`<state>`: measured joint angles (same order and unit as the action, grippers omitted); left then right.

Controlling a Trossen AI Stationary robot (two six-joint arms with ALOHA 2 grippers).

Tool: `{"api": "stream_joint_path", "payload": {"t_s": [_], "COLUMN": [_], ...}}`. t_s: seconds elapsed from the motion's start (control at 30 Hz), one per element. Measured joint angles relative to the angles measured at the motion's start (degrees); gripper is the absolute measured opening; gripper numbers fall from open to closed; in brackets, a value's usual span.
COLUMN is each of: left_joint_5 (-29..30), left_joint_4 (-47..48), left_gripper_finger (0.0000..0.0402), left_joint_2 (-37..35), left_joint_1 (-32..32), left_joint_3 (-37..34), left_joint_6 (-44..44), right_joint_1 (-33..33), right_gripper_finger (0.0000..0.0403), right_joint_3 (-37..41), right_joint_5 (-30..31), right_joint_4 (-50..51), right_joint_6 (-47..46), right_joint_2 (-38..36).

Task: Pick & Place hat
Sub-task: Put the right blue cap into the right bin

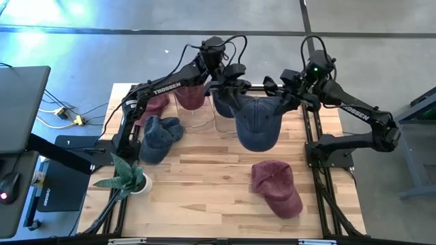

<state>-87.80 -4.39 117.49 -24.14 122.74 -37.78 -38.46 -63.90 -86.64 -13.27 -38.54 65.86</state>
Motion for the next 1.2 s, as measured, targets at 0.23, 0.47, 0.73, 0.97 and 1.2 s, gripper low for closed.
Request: {"api": "stream_joint_path", "payload": {"t_s": [0.23, 0.47, 0.73, 0.97, 1.2], "left_joint_5": [-1.65, -1.69, -1.68, -1.63, -1.65], "left_joint_4": [0.03, 0.56, 1.98, 4.20, 4.59], "left_gripper_finger": [0.0007, 0.0002, 0.0003, 0.0003, 0.0003], "left_joint_2": [0.00, 0.00, 0.00, 0.00, 0.00], "left_joint_1": [0.13, 0.13, -0.06, -1.10, -1.42], "left_joint_3": [0.00, 0.00, 0.00, 0.00, 0.00], "left_joint_6": [0.02, 0.13, 0.46, 0.68, 1.60], "right_joint_1": [0.00, -0.46, -2.88, -4.52, -1.92], "right_gripper_finger": [0.0009, 0.0101, 0.0170, 0.0087, 0.0017], "right_joint_3": [0.00, -0.02, -0.02, -0.02, -0.02], "right_joint_5": [1.70, 4.29, 0.89, 1.00, 2.67], "right_joint_4": [1.17, 1.92, 10.58, 13.88, 13.78], "right_joint_6": [-2.12, -3.78, -3.66, -1.01, 4.04], "right_joint_2": [0.03, 0.03, 0.03, 0.04, 0.08]}}
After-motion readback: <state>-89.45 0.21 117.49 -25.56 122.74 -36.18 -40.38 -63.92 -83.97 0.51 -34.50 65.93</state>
